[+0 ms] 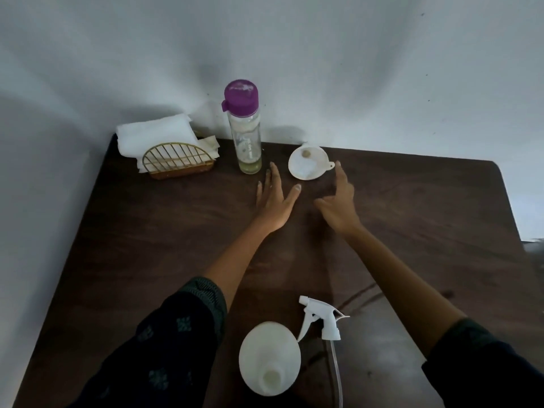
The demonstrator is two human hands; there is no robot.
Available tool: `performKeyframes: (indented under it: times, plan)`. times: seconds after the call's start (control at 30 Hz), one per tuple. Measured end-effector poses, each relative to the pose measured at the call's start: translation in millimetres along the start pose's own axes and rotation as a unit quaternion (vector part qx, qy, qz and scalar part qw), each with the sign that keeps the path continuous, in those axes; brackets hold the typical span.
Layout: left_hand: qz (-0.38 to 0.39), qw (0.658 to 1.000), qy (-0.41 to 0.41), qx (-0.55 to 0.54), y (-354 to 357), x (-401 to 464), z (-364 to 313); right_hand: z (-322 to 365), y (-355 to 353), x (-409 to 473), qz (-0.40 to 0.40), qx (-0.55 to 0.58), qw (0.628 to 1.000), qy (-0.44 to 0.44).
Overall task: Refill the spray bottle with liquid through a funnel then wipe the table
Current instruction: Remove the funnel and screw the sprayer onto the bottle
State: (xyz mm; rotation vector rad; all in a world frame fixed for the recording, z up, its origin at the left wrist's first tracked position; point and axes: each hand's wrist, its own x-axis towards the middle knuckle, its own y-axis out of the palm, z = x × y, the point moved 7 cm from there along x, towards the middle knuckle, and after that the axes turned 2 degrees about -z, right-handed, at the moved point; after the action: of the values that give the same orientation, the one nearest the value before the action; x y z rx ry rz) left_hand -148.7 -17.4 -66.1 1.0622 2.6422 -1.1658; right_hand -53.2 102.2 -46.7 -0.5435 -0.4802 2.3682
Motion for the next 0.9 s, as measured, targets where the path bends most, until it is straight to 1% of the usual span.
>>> performKeyframes:
  times: [0.03, 0.1, 0.17, 0.2, 0.27, 0.4, 0.5, 0.6, 0.67, 0.77, 0.87, 0.9]
  plan:
    - [0.009, 1.000, -0.005, -0.016, -1, -8, 5, -5, -3, -8, -0.002, 0.006, 1.000, 0.013]
    - [0.020, 0.996, -0.024, -0.083, -5, -32, 11, -16, -10, -26, 0.003, -0.004, 0.999, 0.034]
    - [0.003, 0.985, -0.036, -0.167, -14, -63, 19, -26, -16, -51, 0.018, -0.028, 0.998, 0.051]
    - [-0.014, 0.981, -0.039, -0.192, -21, -82, 26, -32, -20, -65, 0.027, -0.040, 0.997, 0.058]
    - [-0.045, 0.975, -0.057, -0.212, -33, -124, 45, -43, -26, -93, 0.036, -0.065, 0.995, 0.069]
    - [-0.097, 0.955, -0.137, -0.243, -43, -211, 91, -66, -40, -141, 0.039, -0.110, 0.989, 0.091]
    - [-0.100, 0.945, -0.208, -0.231, -32, -270, 121, -85, -50, -168, 0.016, -0.100, 0.987, 0.125]
    - [-0.103, 0.925, -0.276, -0.240, -17, -319, 135, -99, -50, -191, 0.024, -0.081, 0.984, 0.158]
    - [-0.081, 0.923, -0.292, -0.239, -6, -340, 134, -103, -47, -200, 0.032, -0.071, 0.983, 0.164]
    - [0.006, 0.939, -0.274, -0.209, 17, -360, 120, -101, -39, -208, 0.052, -0.068, 0.983, 0.164]
    - [0.080, 0.966, -0.225, -0.103, 30, -371, 106, -95, -31, -211, 0.061, -0.079, 0.984, 0.150]
    - [0.095, 0.973, -0.202, -0.060, 33, -374, 99, -92, -29, -211, 0.062, -0.085, 0.984, 0.142]
